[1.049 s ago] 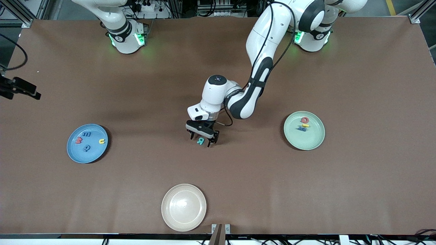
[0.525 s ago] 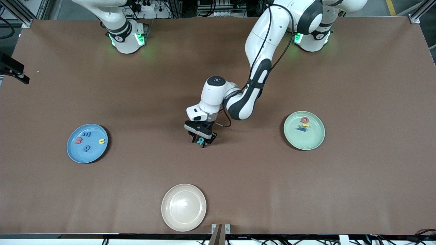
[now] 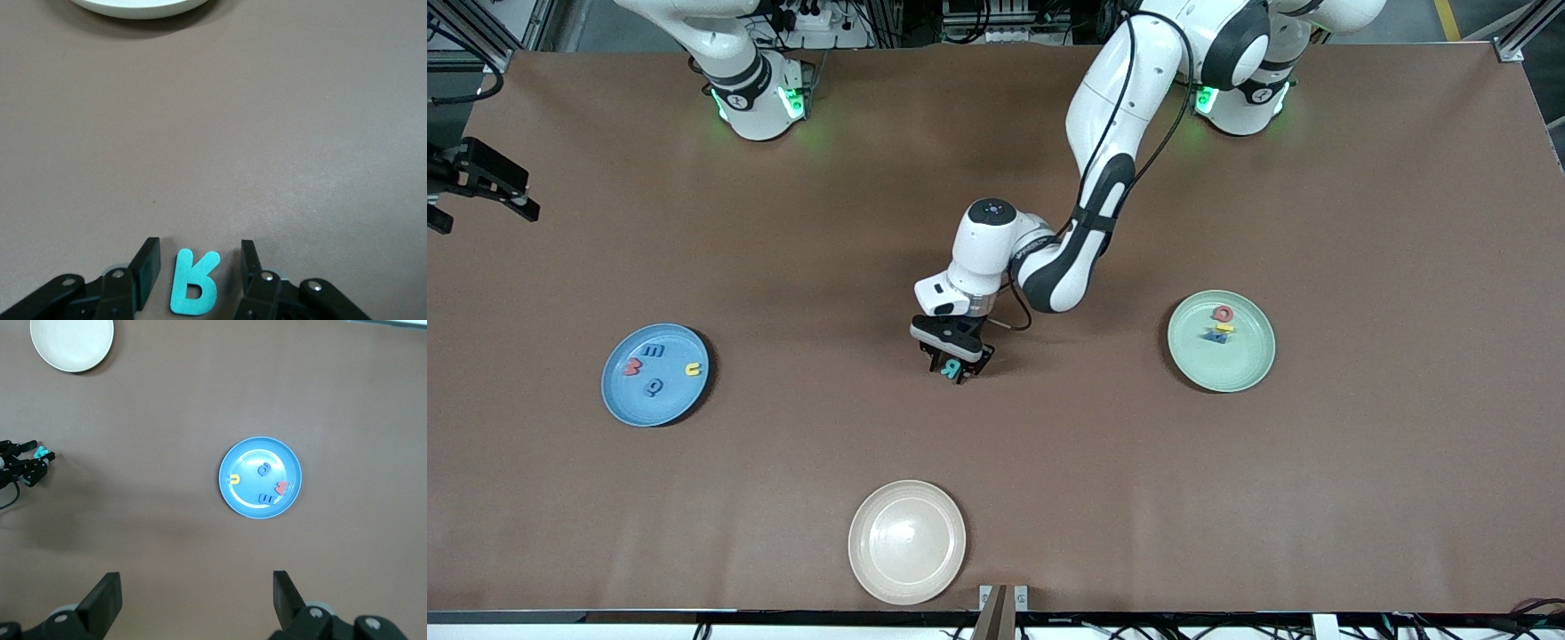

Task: Sort upper and lower case letters into plates
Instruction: 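Grasp the teal k with the left gripper while the right gripper withdraws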

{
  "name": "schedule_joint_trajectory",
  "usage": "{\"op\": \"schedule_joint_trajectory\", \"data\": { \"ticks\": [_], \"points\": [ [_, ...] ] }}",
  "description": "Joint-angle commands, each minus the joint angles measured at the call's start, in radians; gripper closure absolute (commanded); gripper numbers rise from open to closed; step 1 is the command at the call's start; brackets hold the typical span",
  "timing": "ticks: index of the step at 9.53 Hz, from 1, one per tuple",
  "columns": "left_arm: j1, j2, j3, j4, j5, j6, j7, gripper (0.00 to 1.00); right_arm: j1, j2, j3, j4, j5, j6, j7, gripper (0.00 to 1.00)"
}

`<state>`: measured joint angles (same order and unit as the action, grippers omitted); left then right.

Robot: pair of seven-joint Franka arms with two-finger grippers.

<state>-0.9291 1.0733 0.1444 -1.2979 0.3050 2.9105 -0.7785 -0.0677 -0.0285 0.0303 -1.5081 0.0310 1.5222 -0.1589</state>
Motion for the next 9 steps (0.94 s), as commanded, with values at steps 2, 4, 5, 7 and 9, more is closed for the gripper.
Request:
{"op": "schedule_joint_trajectory", "data": {
  "ticks": [2,4,5,7,9],
  "points": [
    [-0.007,-0.050,0.006,-0.104,0.013,-0.004,-0.031,0.46,-0.001,-0.002,-0.003,-0.009,-0.019,0.004,0.055,0.00],
    [-0.007,-0.055,0.006,-0.109,0.013,-0.004,-0.031,0.50,0.005,-0.002,-0.062,-0.009,-0.017,0.001,0.049,0.00],
    [-0.008,-0.055,0.006,-0.107,0.013,-0.004,-0.031,0.54,0.008,-0.001,-0.072,-0.006,-0.019,0.004,0.055,0.00],
    [-0.008,-0.053,0.006,-0.107,0.013,-0.004,-0.031,0.62,0.022,-0.001,-0.102,-0.004,-0.017,0.027,0.055,0.00],
    [-0.008,-0.052,0.006,-0.106,0.013,-0.004,-0.031,0.72,0.023,-0.002,-0.102,-0.003,-0.014,0.044,0.055,0.00]
  ]
}}
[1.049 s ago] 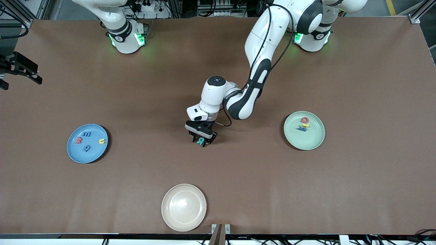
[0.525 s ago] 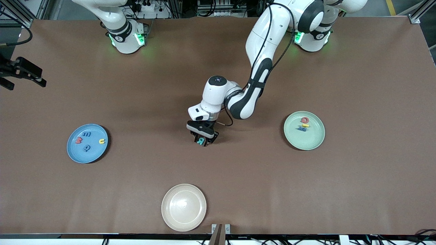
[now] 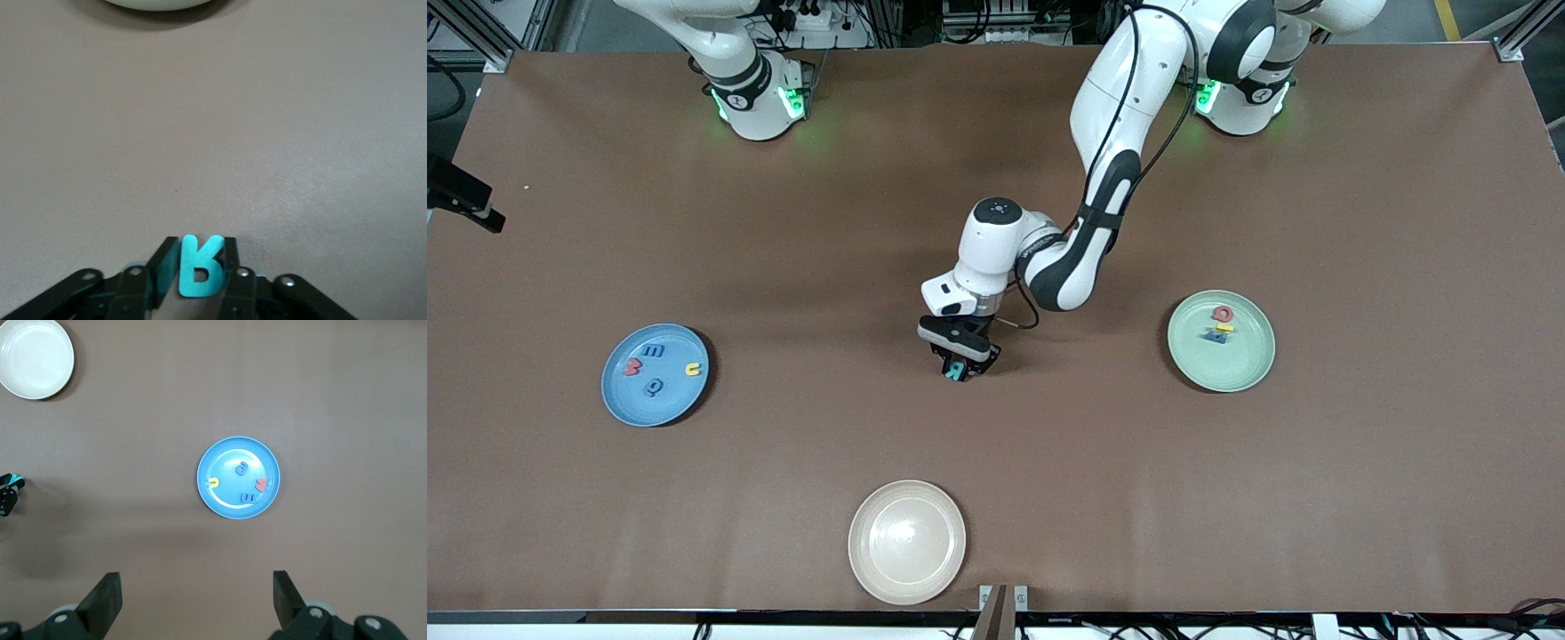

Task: Sort upper and lower case letters into plates
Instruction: 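Grasp the teal k with the left gripper while the right gripper withdraws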

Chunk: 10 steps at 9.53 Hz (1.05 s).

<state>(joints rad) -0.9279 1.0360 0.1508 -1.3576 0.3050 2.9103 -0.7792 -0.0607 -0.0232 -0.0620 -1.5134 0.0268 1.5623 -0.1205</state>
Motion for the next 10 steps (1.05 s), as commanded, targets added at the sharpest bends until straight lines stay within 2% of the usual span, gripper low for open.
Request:
{"op": "schedule_joint_trajectory", "data": {
  "ticks": [1,2,3,5,7,10],
  "points": [
    [-0.008,-0.014,0.000,-0.046,0.013,-0.005,-0.028,0.72,0.016,-0.008,-0.007,0.007,-0.010,0.005,0.016,0.00],
    [-0.006,-0.014,0.000,-0.044,0.013,-0.005,-0.028,0.79,0.016,-0.008,-0.007,0.007,-0.010,0.004,0.016,0.00],
    [-0.006,-0.016,0.000,-0.046,0.013,-0.006,-0.028,0.82,0.018,-0.008,-0.005,0.007,-0.010,-0.001,0.016,0.00],
    [-0.003,-0.020,0.000,-0.046,0.013,-0.013,-0.026,0.83,0.016,-0.008,-0.007,0.007,-0.010,-0.008,0.016,0.00],
    [0.003,-0.077,0.000,-0.043,0.016,-0.139,-0.014,0.83,0.016,-0.008,-0.007,0.004,-0.010,-0.024,0.018,0.00],
    [0.004,-0.109,-0.002,-0.046,0.014,-0.261,0.073,0.83,0.013,-0.004,-0.009,0.004,-0.011,-0.011,0.021,0.00]
  ]
}}
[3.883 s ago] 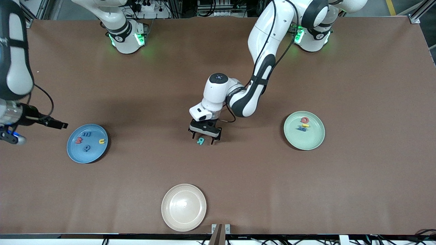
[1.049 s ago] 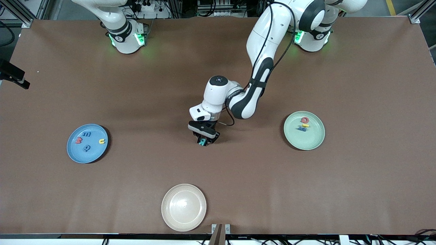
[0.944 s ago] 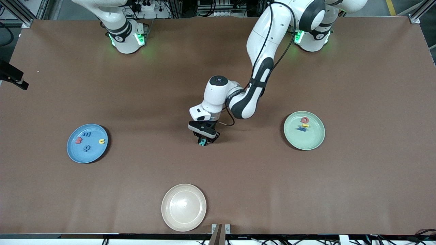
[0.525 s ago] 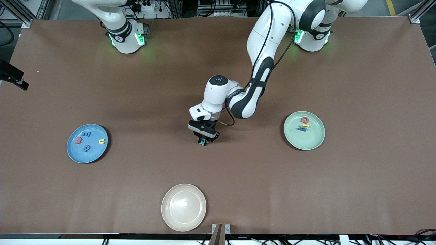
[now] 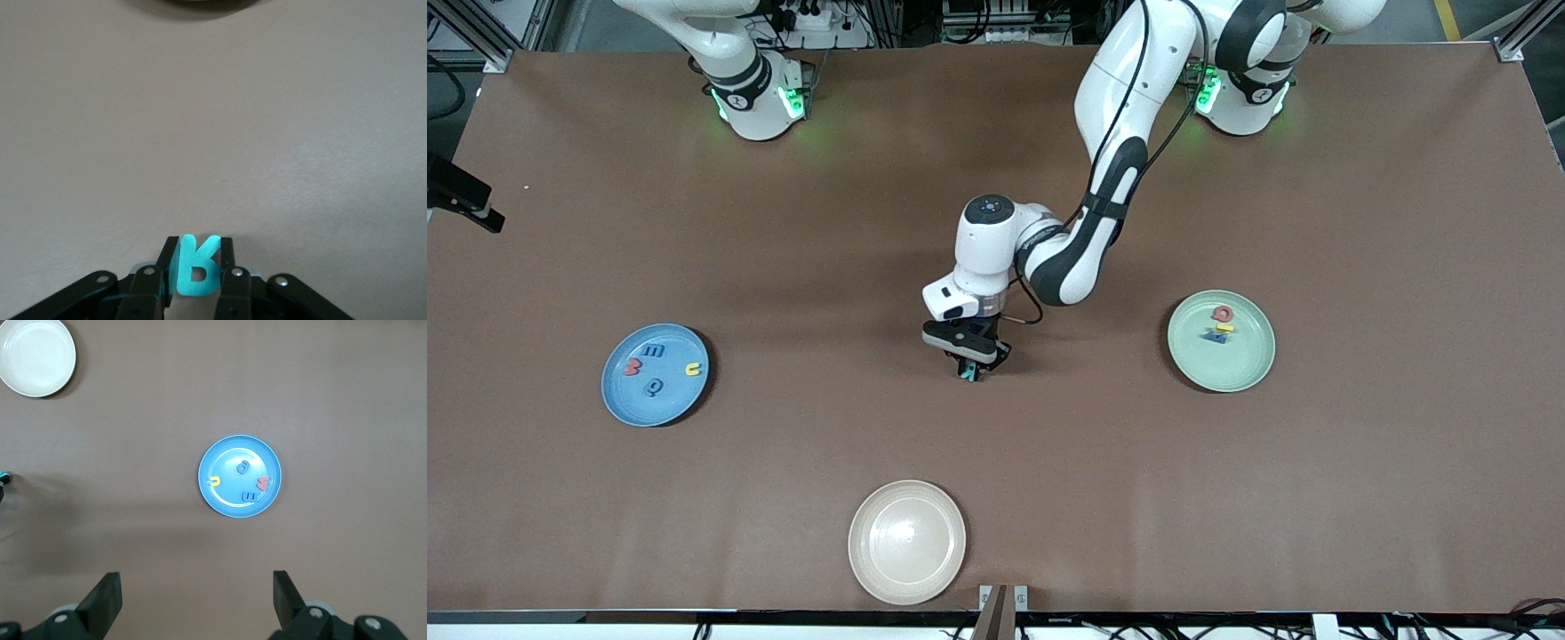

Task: Sort upper and lower case letters into plates
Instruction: 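Carry the teal k with the left gripper to the green plate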

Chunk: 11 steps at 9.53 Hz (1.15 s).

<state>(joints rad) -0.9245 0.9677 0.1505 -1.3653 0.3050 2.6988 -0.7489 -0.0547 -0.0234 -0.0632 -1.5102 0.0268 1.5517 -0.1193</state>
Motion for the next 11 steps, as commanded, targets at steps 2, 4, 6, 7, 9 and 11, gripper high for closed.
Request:
{"op": "schedule_joint_trajectory", "data": {
  "ticks": [2,4,6,7,9,11],
  "points": [
    [0.025,-0.063,-0.009,-0.044,0.014,-0.127,0.112,0.83,0.007,0.006,-0.007,-0.004,-0.011,0.007,0.020,0.00],
    [0.178,-0.122,-0.116,-0.104,0.013,-0.191,0.214,0.83,0.012,0.008,-0.007,-0.024,-0.013,0.021,0.020,0.00],
    [0.362,-0.246,-0.219,-0.228,0.014,-0.259,0.427,0.83,0.003,0.000,-0.007,-0.038,-0.013,0.031,0.020,0.00],
    [0.418,-0.314,-0.239,-0.286,0.014,-0.305,0.486,0.83,0.004,-0.003,-0.007,-0.041,-0.013,0.028,0.020,0.00],
    [0.560,-0.436,-0.290,-0.439,0.013,-0.339,0.574,0.83,0.004,-0.006,-0.007,-0.062,-0.013,0.033,0.020,0.00],
    [0.831,-0.518,-0.476,-0.574,0.013,-0.340,0.653,0.83,0.006,-0.009,-0.007,-0.064,-0.013,0.024,0.020,0.00]
  ]
}}
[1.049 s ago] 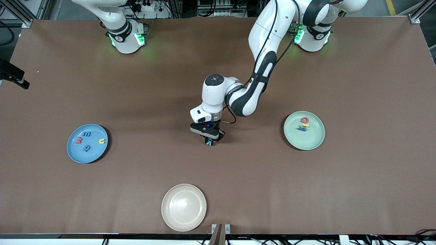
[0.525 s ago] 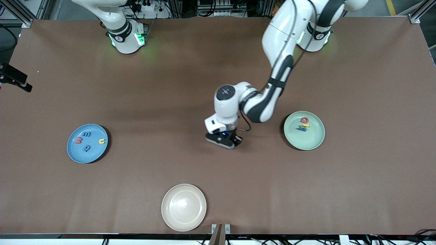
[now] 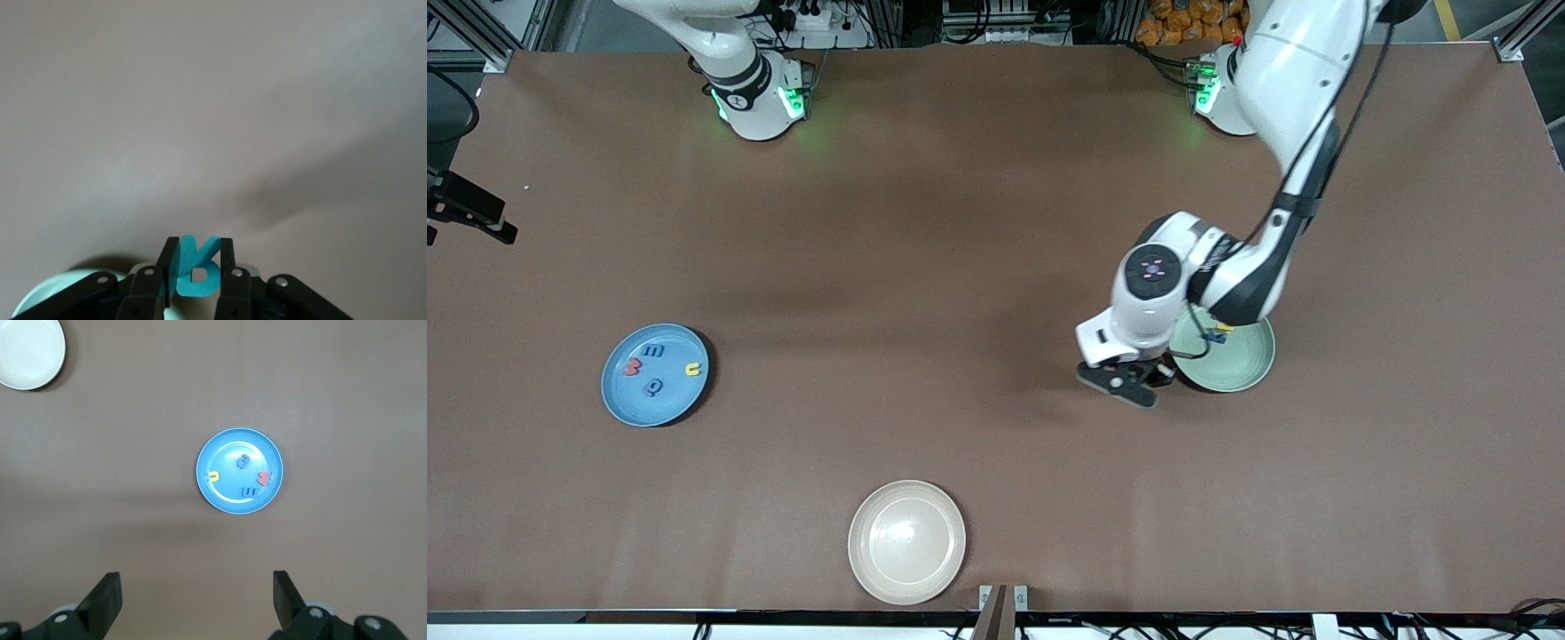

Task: Sort upper and lower case letters into plates
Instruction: 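Carry the teal k with the left gripper to the green plate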

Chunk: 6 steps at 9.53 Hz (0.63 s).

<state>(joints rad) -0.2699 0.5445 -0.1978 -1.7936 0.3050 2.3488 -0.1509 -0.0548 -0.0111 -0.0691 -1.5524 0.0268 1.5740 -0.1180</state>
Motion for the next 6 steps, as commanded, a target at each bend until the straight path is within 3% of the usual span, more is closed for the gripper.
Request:
{"op": "schedule_joint_trajectory", "data": {
  "ticks": [1,5,6],
  "points": [
    [0.330,-0.128,-0.240,-0.209,0.013,0.012,0.104,0.83,0.004,-0.026,-0.001,-0.026,-0.013,0.001,0.018,0.00],
    [0.940,-0.163,-0.706,-0.369,0.016,0.056,0.232,0.82,0.003,-0.047,-0.006,-0.028,-0.013,-0.018,0.020,0.00],
    [1.015,-0.158,-0.742,-0.425,0.016,0.152,0.261,0.82,0.003,-0.053,-0.006,-0.041,-0.013,-0.022,0.020,0.00]
  ]
}}
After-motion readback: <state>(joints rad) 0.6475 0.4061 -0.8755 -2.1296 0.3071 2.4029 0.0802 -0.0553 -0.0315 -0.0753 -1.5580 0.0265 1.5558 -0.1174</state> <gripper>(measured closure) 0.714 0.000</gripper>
